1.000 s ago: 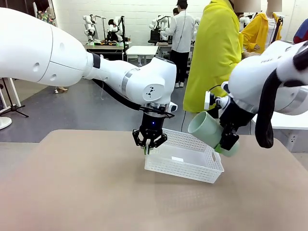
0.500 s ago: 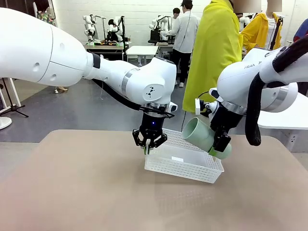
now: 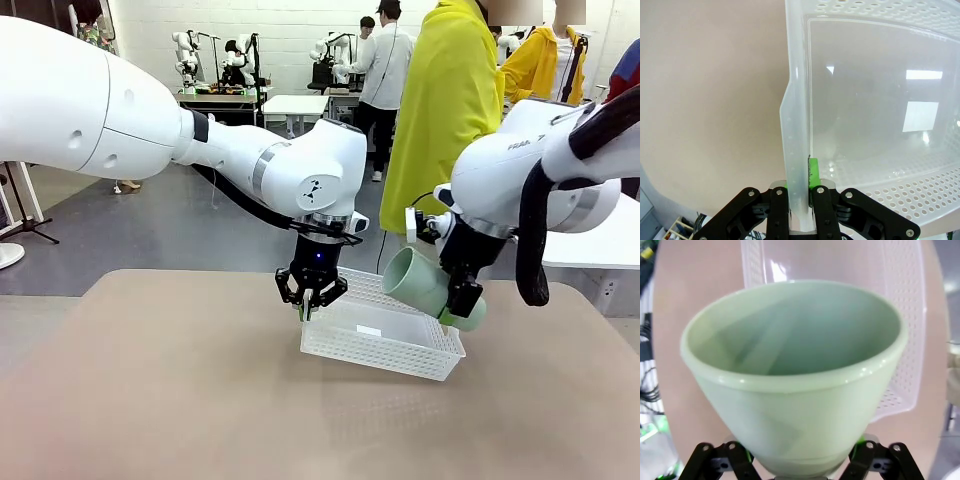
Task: Clean and organize the cups into the basket.
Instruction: Pick up the Organizing basket and move it to the center of the table, then pick up the Reusable plastic cup from the right side of the table and place it inside the Organizing basket.
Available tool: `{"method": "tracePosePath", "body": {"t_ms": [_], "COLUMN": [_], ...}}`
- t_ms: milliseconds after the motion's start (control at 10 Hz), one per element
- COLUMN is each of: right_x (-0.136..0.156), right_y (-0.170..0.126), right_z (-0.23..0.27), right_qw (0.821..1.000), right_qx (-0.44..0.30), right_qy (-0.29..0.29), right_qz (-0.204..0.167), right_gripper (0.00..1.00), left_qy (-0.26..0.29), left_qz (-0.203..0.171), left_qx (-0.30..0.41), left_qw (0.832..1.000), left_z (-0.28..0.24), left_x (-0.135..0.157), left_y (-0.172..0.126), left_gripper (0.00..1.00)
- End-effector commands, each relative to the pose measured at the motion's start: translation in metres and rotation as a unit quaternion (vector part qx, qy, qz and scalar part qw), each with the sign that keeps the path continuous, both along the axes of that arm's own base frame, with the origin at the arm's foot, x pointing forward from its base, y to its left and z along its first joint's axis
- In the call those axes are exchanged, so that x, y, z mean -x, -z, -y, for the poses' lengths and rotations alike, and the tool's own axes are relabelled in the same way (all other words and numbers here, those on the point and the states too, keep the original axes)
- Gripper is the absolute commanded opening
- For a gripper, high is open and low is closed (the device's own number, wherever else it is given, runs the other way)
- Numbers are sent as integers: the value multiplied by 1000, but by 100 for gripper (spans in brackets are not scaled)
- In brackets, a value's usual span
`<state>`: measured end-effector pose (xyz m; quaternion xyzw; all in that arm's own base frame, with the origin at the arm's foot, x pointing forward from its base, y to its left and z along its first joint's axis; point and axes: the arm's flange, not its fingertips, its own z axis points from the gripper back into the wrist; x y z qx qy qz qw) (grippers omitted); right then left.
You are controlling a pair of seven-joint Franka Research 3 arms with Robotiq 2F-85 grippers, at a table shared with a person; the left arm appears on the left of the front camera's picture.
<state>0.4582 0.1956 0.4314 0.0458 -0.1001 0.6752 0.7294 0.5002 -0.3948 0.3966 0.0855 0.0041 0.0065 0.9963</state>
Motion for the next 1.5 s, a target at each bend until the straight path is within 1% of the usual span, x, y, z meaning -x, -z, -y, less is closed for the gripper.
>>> {"method": "tracePosePath", "body": {"t_ms": [0,100,200,300,500,700,1100,1400], "right_x": [-23,-31,-36,-41,-56,-63,-59,-54], "right_y": [3,6,8,14,37,55,78,89], "right_z": [-25,-29,-31,-32,-33,-35,-33,-31], "right_qw": [999,998,998,998,999,998,996,995], "right_qx": [46,57,50,43,13,11,-2,-15], "right_qy": [-2,-18,-28,-33,-47,-56,-77,-84], "right_qz": [1,5,12,9,-9,-30,-46,-58], "right_gripper": [81,81,81,81,81,81,81,81], "left_qy": [2,2,2,2,2,2,2,2], "left_qz": [3,3,3,3,3,3,3,3], "left_qx": [6,6,6,6,6,6,6,6], "left_qw": [1000,1000,1000,1000,1000,1000,1000,1000], "left_z": [-3,-3,-3,-3,-3,-3,-3,-3], "left_x": [2,2,2,2,2,2,2,2], "left_y": [2,2,2,2,2,2,2,2], "left_gripper": [0,0,0,0,0,0,0,0]}}
